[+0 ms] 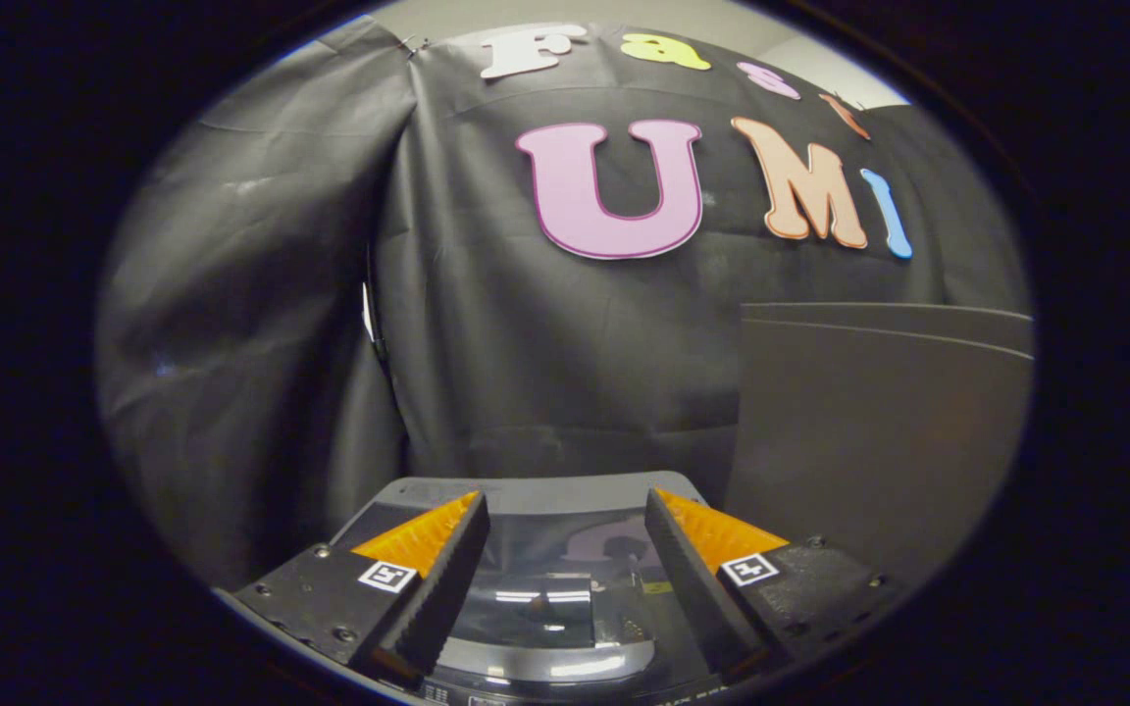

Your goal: Put the clothes into the washing machine and then close the washing machine lid.

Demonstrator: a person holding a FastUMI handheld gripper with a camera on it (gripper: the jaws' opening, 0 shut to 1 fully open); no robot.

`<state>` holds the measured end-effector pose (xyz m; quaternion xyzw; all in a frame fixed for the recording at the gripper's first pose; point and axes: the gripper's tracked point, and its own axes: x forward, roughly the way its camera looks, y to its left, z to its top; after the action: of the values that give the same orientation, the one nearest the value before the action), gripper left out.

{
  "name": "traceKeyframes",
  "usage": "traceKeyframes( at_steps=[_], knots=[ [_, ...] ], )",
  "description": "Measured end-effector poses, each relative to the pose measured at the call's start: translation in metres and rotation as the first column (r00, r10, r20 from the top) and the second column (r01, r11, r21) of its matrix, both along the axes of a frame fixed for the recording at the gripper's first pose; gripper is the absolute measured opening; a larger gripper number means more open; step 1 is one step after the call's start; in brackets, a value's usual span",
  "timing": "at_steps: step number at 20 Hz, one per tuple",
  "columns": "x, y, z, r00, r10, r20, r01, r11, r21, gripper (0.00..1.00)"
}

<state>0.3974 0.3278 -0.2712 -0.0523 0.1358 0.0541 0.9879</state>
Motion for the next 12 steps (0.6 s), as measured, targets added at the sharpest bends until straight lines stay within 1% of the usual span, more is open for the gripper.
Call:
traceKeyframes(
  at_steps=[7, 12],
  knots=[
    [-0.017, -0.007, -0.015, 1.000, 0.004, -0.028, -0.005, 0.998, -0.059, 0.97],
    [-0.040, -0.006, -0.022, 0.997, 0.018, -0.078, -0.022, 0.998, -0.059, 0.97]
  ],
)
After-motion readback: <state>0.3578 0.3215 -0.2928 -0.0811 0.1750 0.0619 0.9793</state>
